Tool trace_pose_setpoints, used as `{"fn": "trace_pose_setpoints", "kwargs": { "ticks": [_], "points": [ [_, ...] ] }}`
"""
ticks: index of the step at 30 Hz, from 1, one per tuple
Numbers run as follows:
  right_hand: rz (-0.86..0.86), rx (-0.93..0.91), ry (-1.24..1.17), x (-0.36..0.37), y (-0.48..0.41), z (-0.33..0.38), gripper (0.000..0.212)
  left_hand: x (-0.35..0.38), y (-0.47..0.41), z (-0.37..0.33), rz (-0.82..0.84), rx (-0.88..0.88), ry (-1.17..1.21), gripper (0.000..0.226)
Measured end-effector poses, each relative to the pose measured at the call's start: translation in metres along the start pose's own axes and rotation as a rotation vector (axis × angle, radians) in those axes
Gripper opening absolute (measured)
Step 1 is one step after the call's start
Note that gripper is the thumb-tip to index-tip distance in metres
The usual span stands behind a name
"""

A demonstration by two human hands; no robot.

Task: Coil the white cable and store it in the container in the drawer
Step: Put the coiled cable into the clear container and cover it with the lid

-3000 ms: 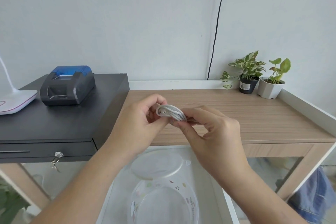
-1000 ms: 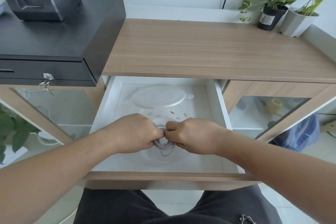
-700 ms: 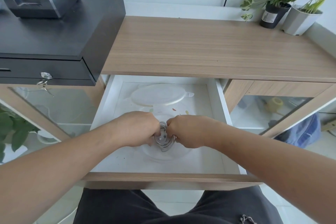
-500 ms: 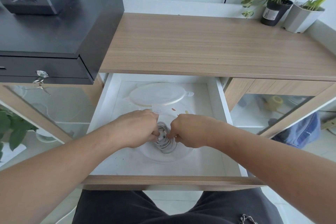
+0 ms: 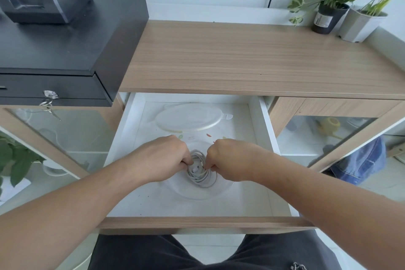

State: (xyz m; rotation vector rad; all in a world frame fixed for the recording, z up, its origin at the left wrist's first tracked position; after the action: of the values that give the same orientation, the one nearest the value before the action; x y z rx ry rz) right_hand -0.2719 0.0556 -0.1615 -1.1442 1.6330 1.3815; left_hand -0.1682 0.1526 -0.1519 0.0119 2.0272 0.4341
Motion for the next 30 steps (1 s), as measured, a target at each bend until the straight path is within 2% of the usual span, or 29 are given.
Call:
{"fn": "trace_pose_setpoints", "kwargs": {
  "ticks": [6,8,10,12,13,14,15,17,19,21,26,30],
  "points": [
    [-0.135,0.067,-0.091,-0.010,0.009,-0.015,0.024,-0.020,0.007,-0.002,-0.078,0.050,0.190,0.018],
    [-0.280,0.117,-0.219,-0.021,0.014,-0.025,0.019,-0.030,0.012,0.003,-0.122,0.028,0.258,0.014],
    [-0.557,0.249,-0.392,-0.032,0.020,-0.042,0.012,-0.043,0.016,0.010,-0.282,0.000,0.372,0.015],
    [-0.747,0.495,-0.562,-0.032,0.024,-0.064,0.010,-0.058,0.021,0.019,-0.598,-0.031,0.498,0.025],
    [-0.738,0.631,-0.646,-0.028,0.021,-0.075,0.009,-0.064,0.024,0.023,-0.747,-0.052,0.534,0.026],
    [-0.660,0.744,-0.727,-0.020,0.015,-0.085,0.011,-0.066,0.025,0.026,-0.834,-0.093,0.548,0.024],
    [-0.539,0.826,-0.823,-0.011,0.007,-0.092,0.022,-0.064,0.022,0.032,-0.845,-0.172,0.539,0.024],
    [-0.314,0.912,-1.068,0.005,-0.006,-0.096,0.044,-0.047,0.013,0.046,-0.655,-0.405,0.520,0.057],
    [-0.240,0.948,-1.240,0.010,-0.015,-0.096,0.048,-0.029,0.008,0.056,-0.473,-0.538,0.634,0.086],
    [-0.234,0.920,-1.325,0.011,-0.022,-0.095,0.040,-0.021,0.005,0.062,-0.425,-0.551,0.778,0.090],
    [-0.282,0.927,-1.329,0.005,-0.017,-0.095,0.018,-0.036,0.012,0.061,-0.516,-0.437,0.830,0.080],
    [-0.371,0.839,-1.408,-0.008,0.005,-0.093,0.018,-0.052,0.038,0.047,-0.561,-0.355,0.837,0.095]
  ]
}}
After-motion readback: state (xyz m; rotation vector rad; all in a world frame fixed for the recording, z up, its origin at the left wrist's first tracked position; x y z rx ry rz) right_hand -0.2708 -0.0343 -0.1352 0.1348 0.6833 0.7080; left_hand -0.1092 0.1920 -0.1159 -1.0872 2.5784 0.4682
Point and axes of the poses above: each hand's wrist, its own y-axis away from the middle knuckle, its own x-axis out of the palm, z = x × y, the point moved 5 cm from there along -y, towards the middle knuckle, and after that the axes turned 15 degrees about y, right-handed, at the moved point
